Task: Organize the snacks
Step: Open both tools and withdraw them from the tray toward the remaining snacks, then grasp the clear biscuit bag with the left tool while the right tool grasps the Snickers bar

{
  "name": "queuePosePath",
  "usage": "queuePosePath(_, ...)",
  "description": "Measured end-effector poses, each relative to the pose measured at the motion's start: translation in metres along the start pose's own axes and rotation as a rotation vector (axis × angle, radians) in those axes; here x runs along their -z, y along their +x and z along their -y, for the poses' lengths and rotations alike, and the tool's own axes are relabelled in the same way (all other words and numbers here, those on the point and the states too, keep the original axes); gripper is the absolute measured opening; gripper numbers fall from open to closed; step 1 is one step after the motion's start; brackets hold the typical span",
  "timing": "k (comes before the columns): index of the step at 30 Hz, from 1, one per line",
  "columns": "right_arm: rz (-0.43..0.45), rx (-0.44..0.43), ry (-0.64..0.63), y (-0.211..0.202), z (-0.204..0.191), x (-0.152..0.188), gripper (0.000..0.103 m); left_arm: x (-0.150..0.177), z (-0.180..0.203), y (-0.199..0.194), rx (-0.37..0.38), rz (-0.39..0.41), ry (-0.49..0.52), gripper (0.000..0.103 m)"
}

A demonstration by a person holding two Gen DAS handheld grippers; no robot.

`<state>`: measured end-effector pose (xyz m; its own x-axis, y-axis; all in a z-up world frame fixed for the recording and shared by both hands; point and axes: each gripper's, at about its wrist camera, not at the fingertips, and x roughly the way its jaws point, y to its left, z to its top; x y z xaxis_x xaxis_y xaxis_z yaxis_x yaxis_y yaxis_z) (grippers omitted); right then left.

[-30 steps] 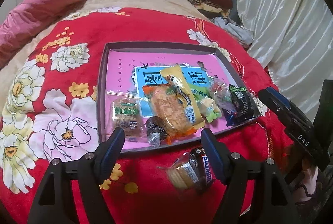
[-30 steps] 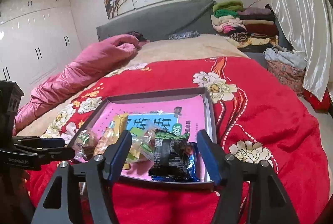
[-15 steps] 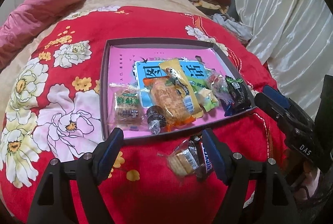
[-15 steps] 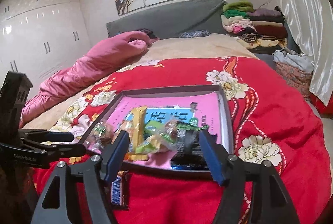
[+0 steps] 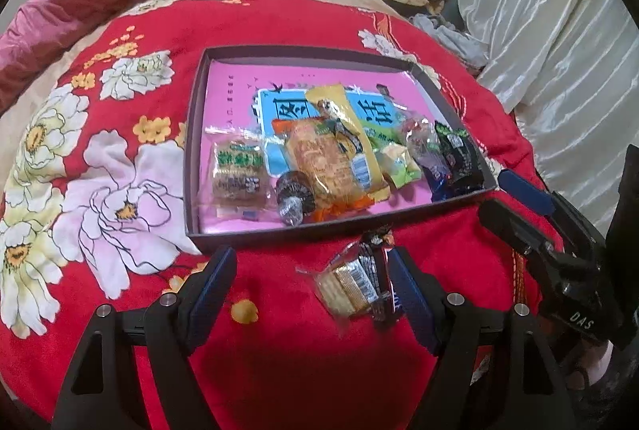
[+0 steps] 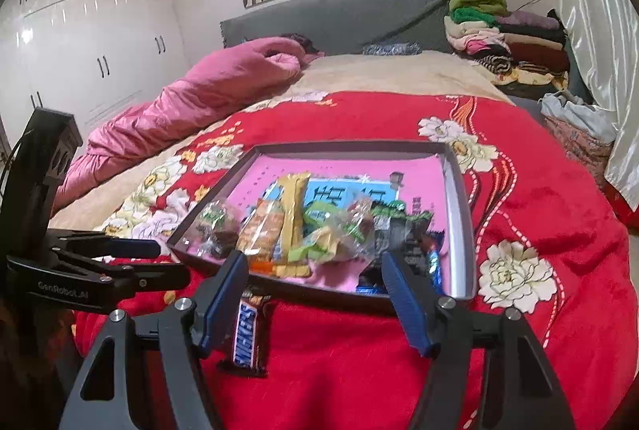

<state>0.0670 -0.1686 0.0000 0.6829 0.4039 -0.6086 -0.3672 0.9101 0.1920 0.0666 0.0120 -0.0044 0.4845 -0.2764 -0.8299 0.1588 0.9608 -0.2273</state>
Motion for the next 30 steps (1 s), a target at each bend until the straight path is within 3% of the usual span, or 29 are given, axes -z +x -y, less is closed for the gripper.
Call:
queuePosePath(19, -0.145, -0.043, -0.083, 0.016, -0.028, 0.022, 0.069, 0.012, 0.005, 0.012, 0.03, -0.073, 0.003, 0.079)
queuePosePath(30, -0.238, -0.049, -0.171, 0.04, -0.049, 0.043, 0.069, 0.017, -0.007, 0.025, 0.094, -0.119, -0.094, 0.079)
